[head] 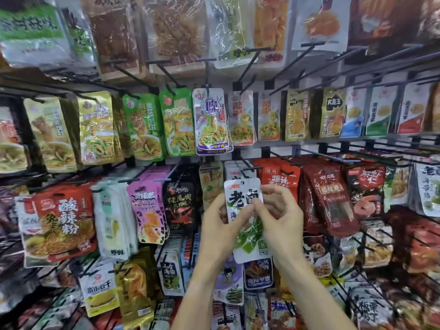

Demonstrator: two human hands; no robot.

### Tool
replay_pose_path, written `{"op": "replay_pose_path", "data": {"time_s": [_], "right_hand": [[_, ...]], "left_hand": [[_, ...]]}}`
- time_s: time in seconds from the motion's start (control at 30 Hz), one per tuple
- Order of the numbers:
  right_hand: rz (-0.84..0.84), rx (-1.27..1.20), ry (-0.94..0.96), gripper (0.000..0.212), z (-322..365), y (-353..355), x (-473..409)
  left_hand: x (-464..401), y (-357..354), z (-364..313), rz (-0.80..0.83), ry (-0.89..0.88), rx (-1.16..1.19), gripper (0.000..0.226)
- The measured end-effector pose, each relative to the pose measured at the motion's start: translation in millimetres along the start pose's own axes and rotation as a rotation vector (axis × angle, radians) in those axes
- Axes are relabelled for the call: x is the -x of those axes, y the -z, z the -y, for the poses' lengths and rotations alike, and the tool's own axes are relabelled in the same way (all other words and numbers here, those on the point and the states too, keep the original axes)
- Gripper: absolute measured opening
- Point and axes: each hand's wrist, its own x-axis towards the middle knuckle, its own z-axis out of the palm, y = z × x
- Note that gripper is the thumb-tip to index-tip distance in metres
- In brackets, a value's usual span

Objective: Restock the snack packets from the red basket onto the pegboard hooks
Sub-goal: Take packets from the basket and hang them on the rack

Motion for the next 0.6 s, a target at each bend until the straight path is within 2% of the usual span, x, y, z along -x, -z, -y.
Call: {"op": "replay_pose_path", "data": {"time_s": [0.13,0.23,0.3,0.47,0.6], "right_hand": [[-0.022,0.003,0.032,0.028,-2,1,-4],[-0.051,0.016,0.033,0.029,-4,-4,-9],[-0.075,0.03,0.035,0.03,-6,-3,-10],[-0.076,0.081,0.031,0.031,-8,1,-12],[-0.12,0.272,0.064,0.029,-12,-10,-22]], "left_hand": [[0,-7,6,-0.018,-0.029,0.011,0.065],[-4,-9,9,-0.032,-0.088,-0.033,0.081],[-8,-11,8,-0.031,-0.129,-0.084,0.082],[-7,-12,11,-0.002,-0.18,-0.215,0.062],[-19,-8,17,0.012,-0.156,-0.396,0.063]]}}
